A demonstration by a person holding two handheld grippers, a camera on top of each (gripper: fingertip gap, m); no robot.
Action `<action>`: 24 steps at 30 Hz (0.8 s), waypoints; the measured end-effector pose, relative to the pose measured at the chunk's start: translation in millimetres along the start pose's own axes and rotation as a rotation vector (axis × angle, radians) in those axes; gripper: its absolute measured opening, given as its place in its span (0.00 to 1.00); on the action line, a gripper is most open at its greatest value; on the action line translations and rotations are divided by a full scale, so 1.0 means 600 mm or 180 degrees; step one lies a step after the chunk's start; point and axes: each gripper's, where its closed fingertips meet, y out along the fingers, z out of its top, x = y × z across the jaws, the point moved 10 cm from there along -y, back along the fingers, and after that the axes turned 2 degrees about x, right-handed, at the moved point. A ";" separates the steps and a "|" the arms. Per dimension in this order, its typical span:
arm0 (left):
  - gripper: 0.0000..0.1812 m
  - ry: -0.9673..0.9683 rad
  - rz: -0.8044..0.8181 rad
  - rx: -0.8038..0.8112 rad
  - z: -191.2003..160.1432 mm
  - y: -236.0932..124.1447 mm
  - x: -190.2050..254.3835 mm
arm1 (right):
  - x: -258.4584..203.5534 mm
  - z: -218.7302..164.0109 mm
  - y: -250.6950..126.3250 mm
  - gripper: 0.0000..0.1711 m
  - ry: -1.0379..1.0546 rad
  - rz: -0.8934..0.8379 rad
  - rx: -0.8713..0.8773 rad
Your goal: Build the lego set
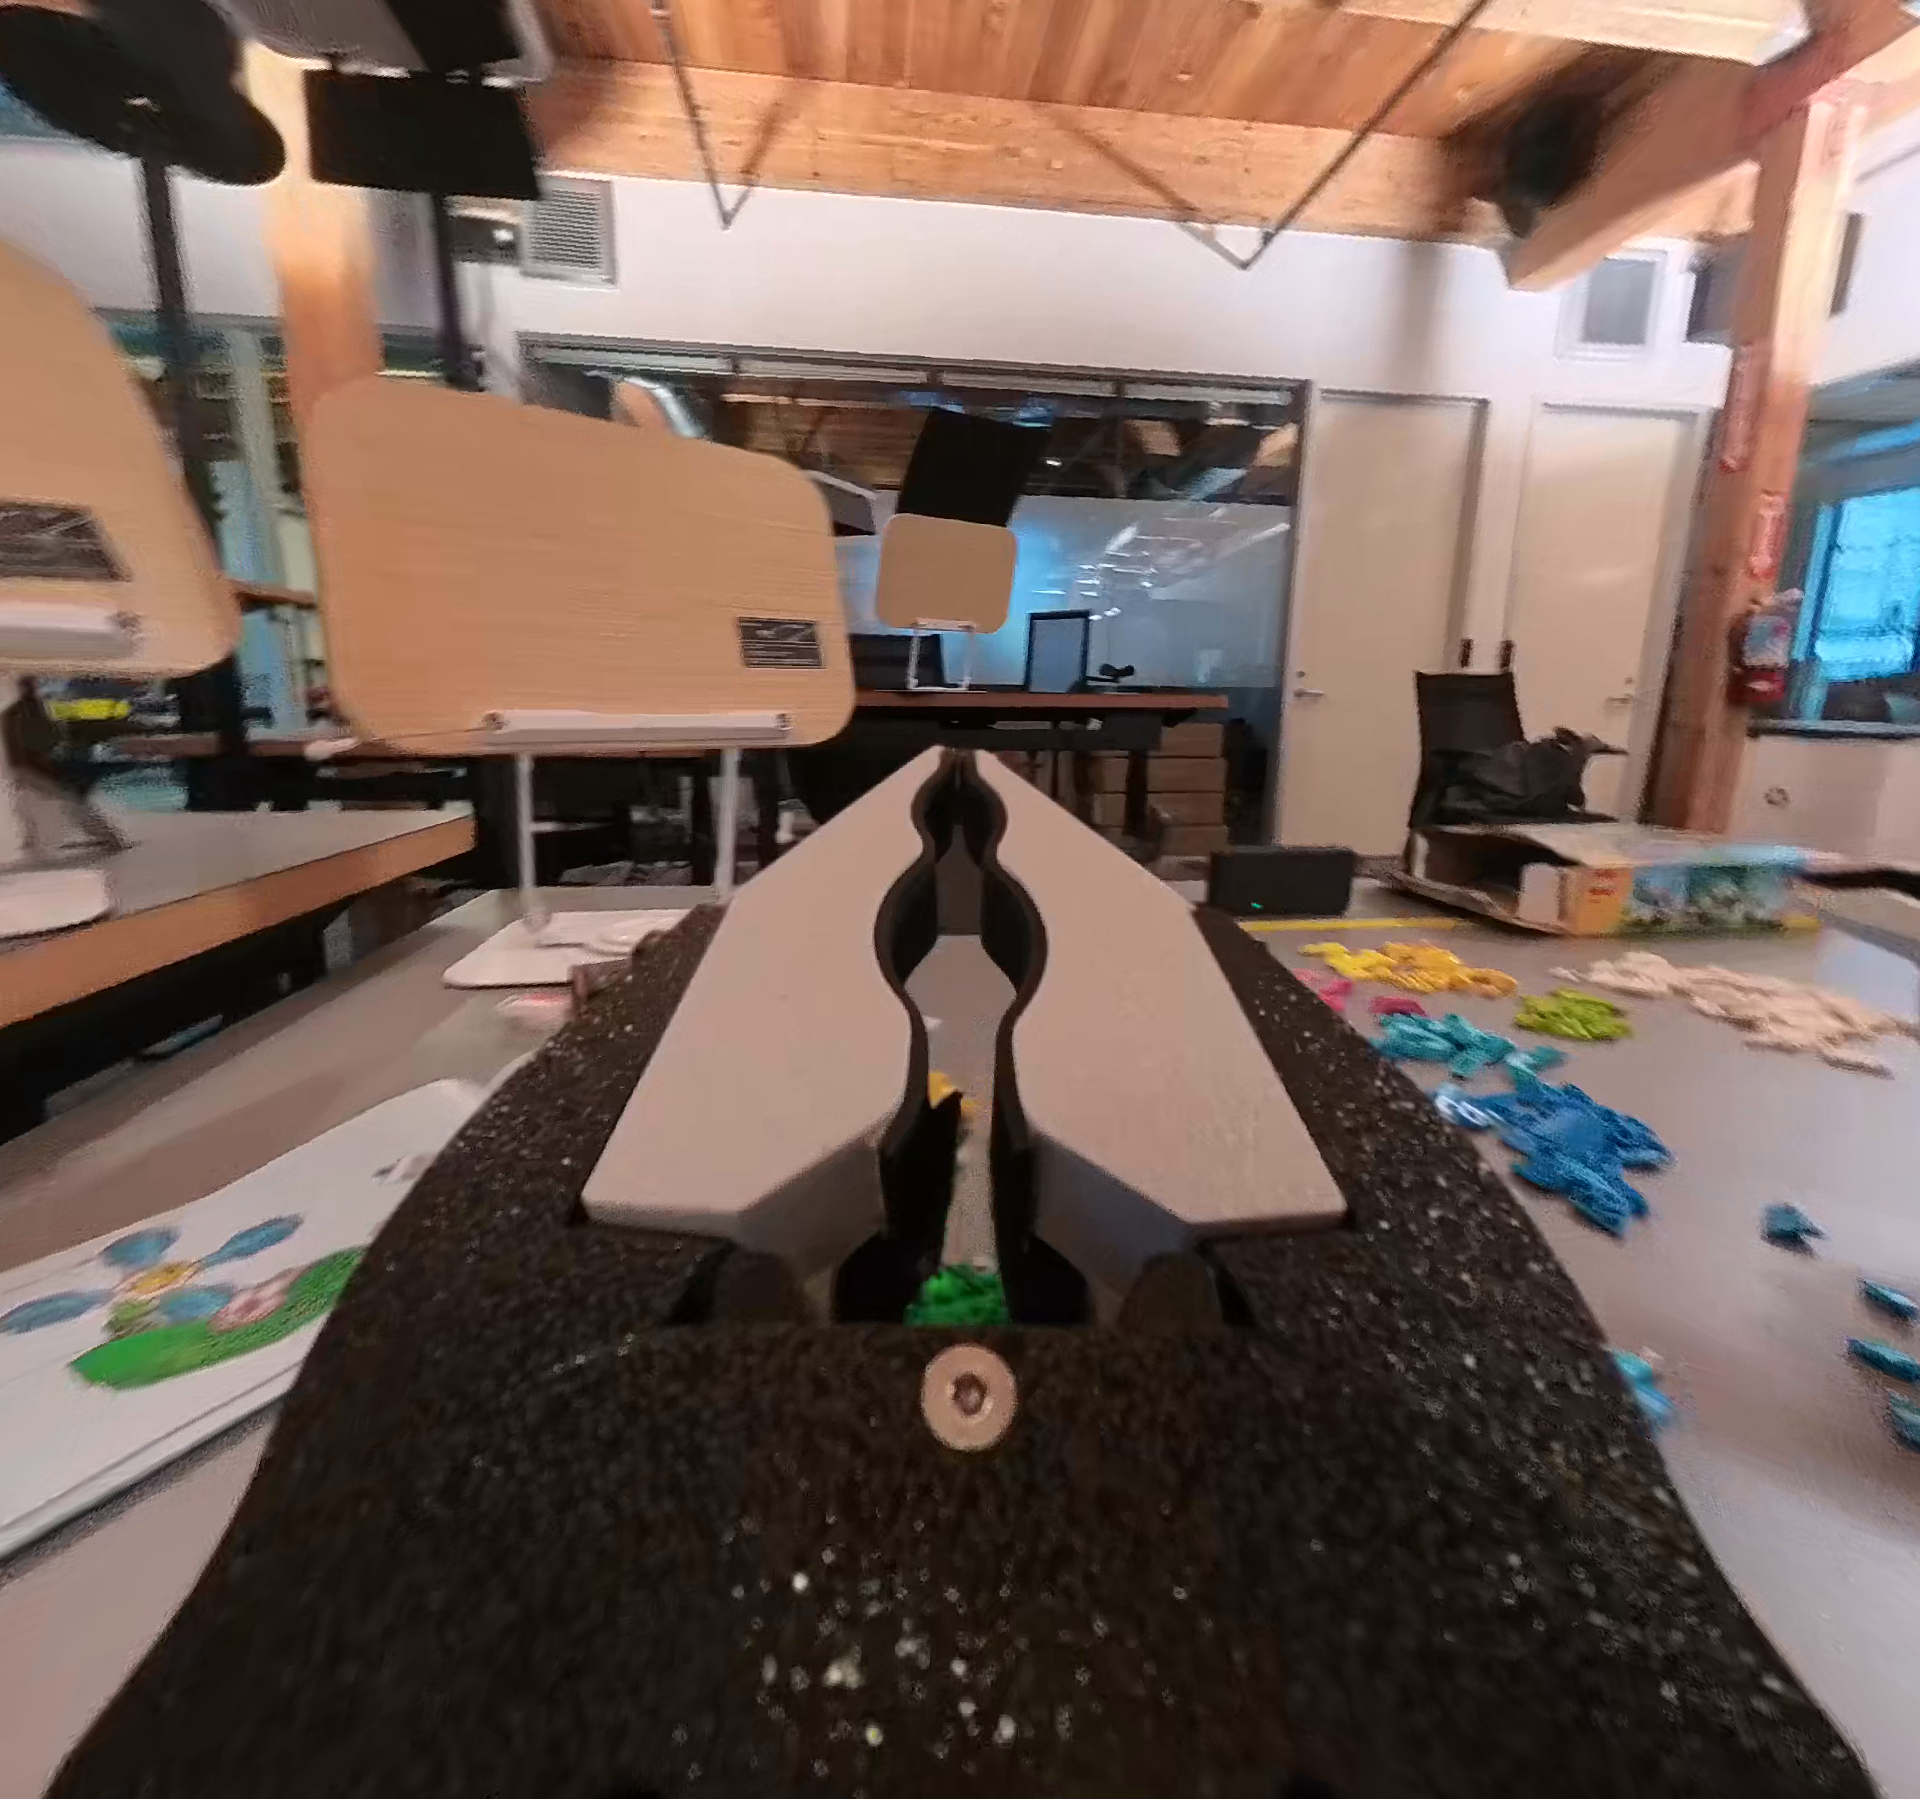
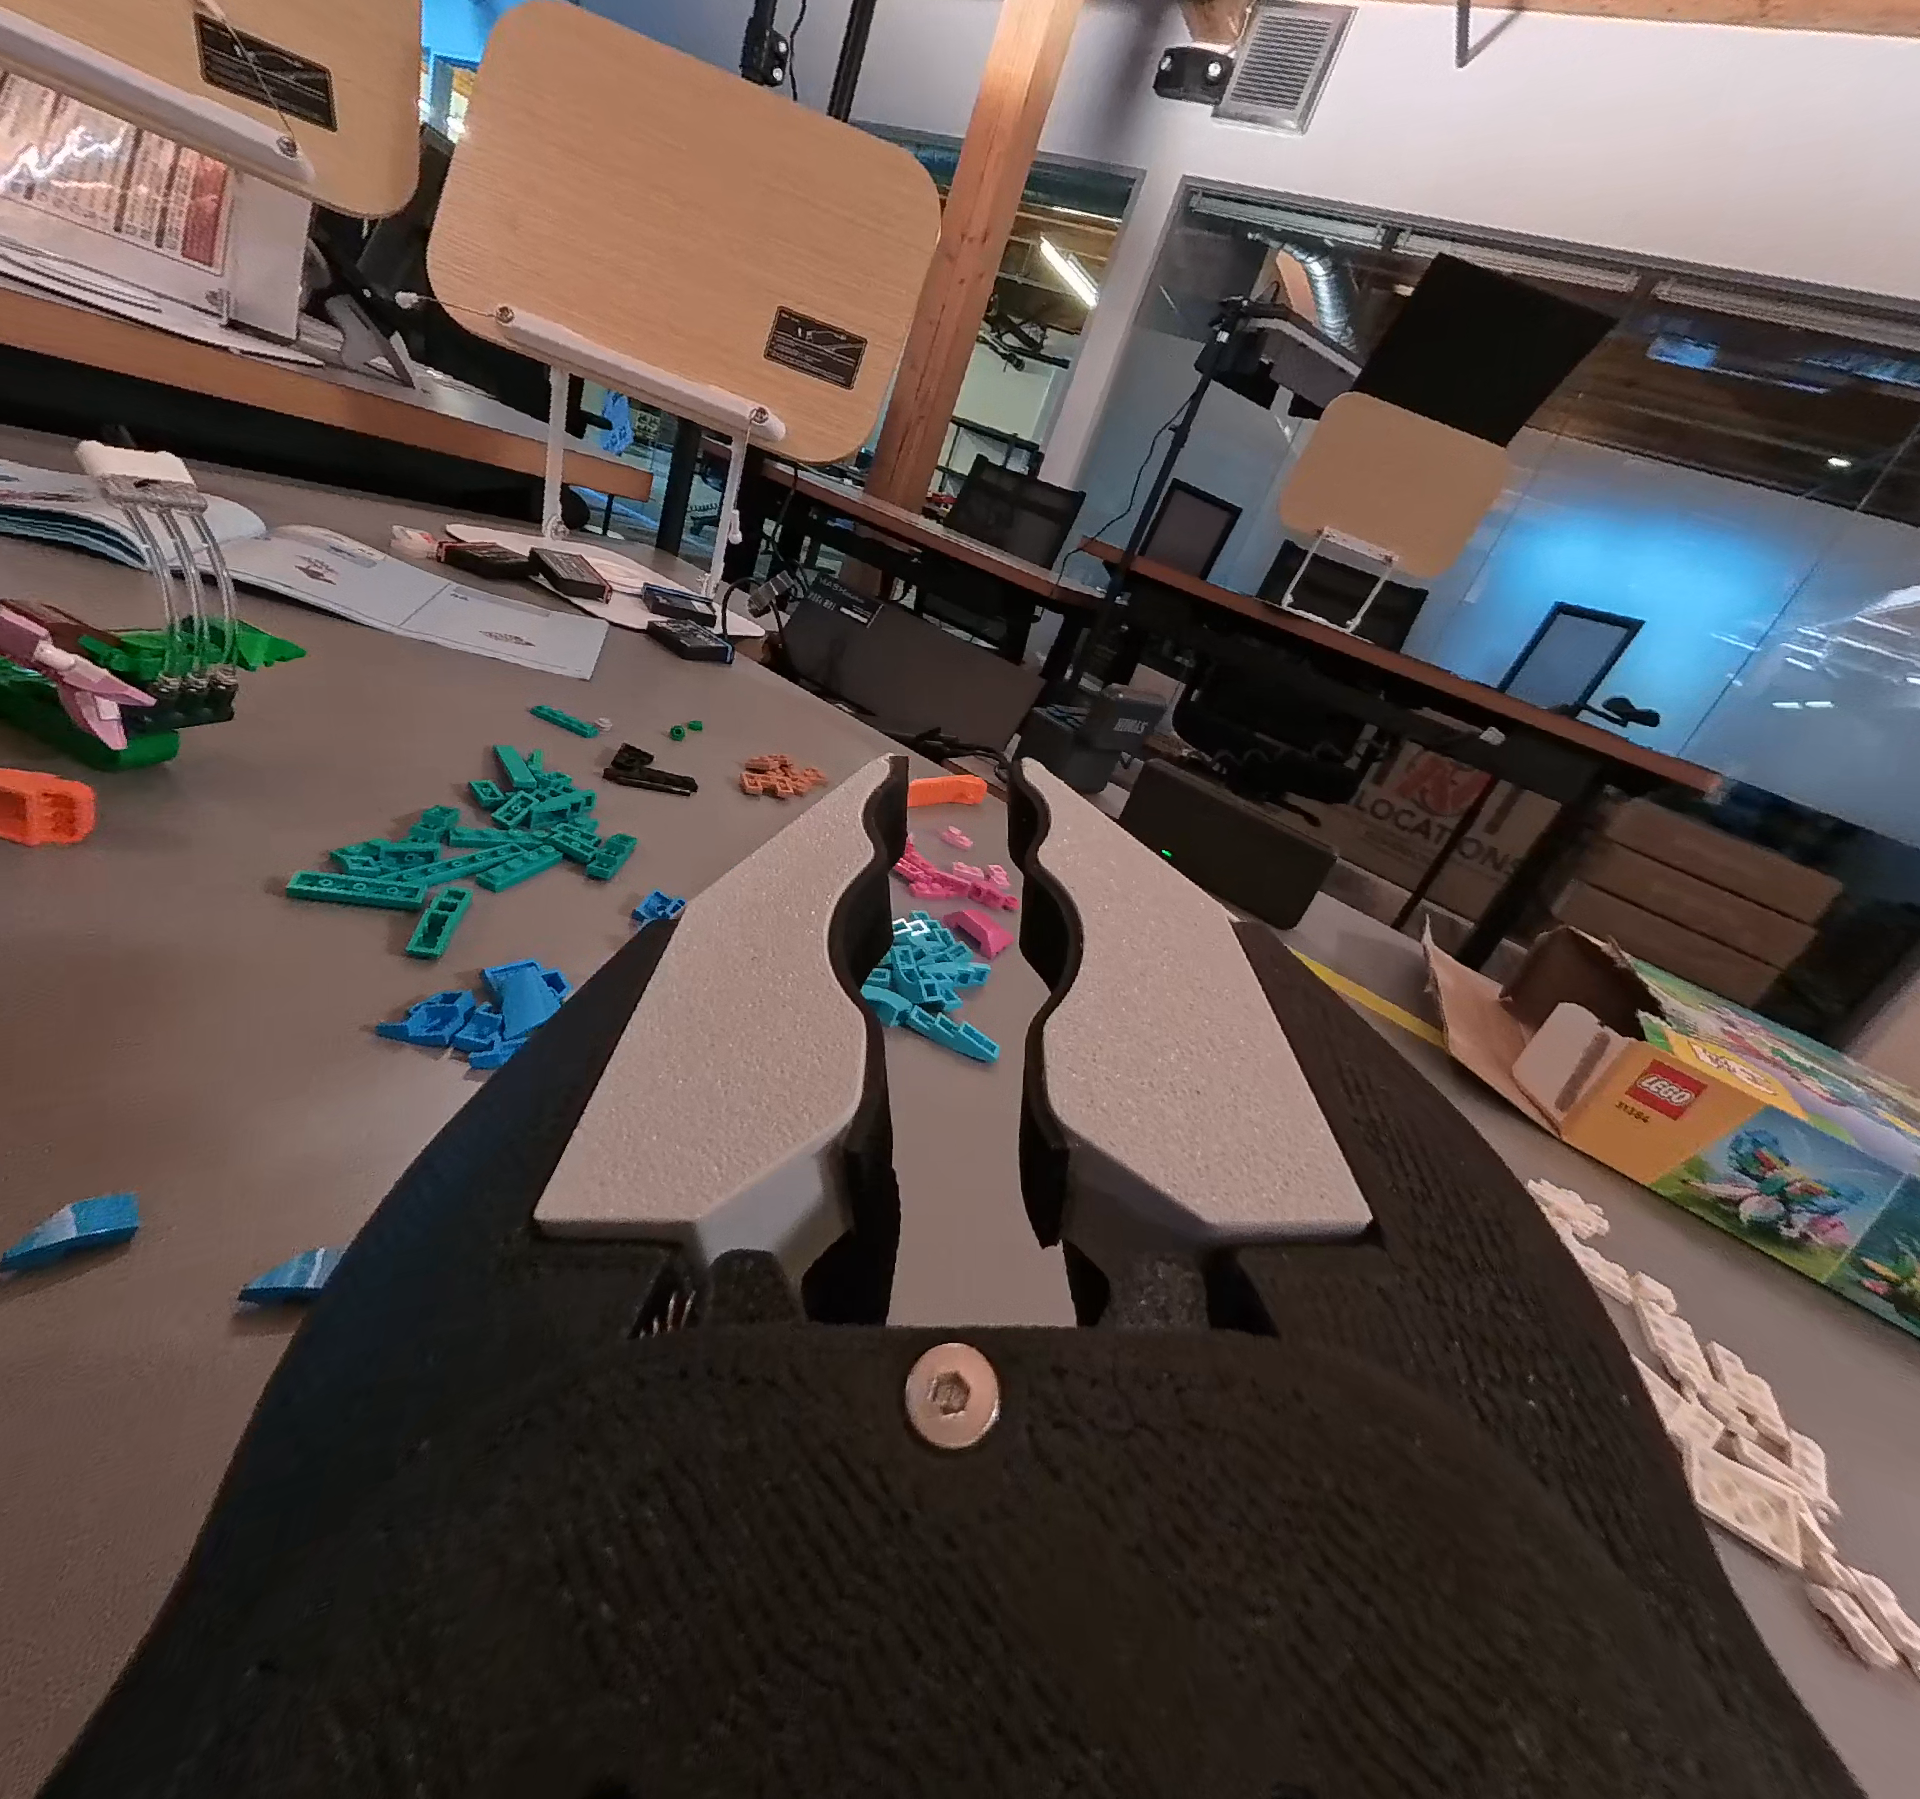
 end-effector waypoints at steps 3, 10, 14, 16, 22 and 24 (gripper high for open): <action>0.01 0.0284 -0.0511 -0.0102 -0.002 0.006 0.068 | 0.000 0.001 -0.001 0.11 -0.0002 -0.0026 0.0016; 0.02 0.1060 -0.1592 -0.0200 -0.027 -0.007 0.176 | -0.007 0.005 -0.003 0.12 -0.0037 0.0098 0.0078; 0.02 0.1109 -0.1628 -0.0335 -0.045 -0.007 0.179 | -0.019 0.007 0.001 0.14 -0.0130 0.0287 0.0077; 0.02 0.1159 -0.1642 -0.0350 -0.048 -0.006 0.178 | -0.033 0.010 0.003 0.15 -0.0155 0.0524 0.0104; 0.01 0.1186 -0.1613 -0.0266 -0.042 -0.007 0.172 | -0.149 0.043 0.025 0.17 0.0184 0.2731 -0.0735; 0.01 0.1276 -0.1589 -0.0285 -0.046 -0.006 0.169 | -0.173 0.034 0.038 0.16 -0.0003 0.3021 -0.1155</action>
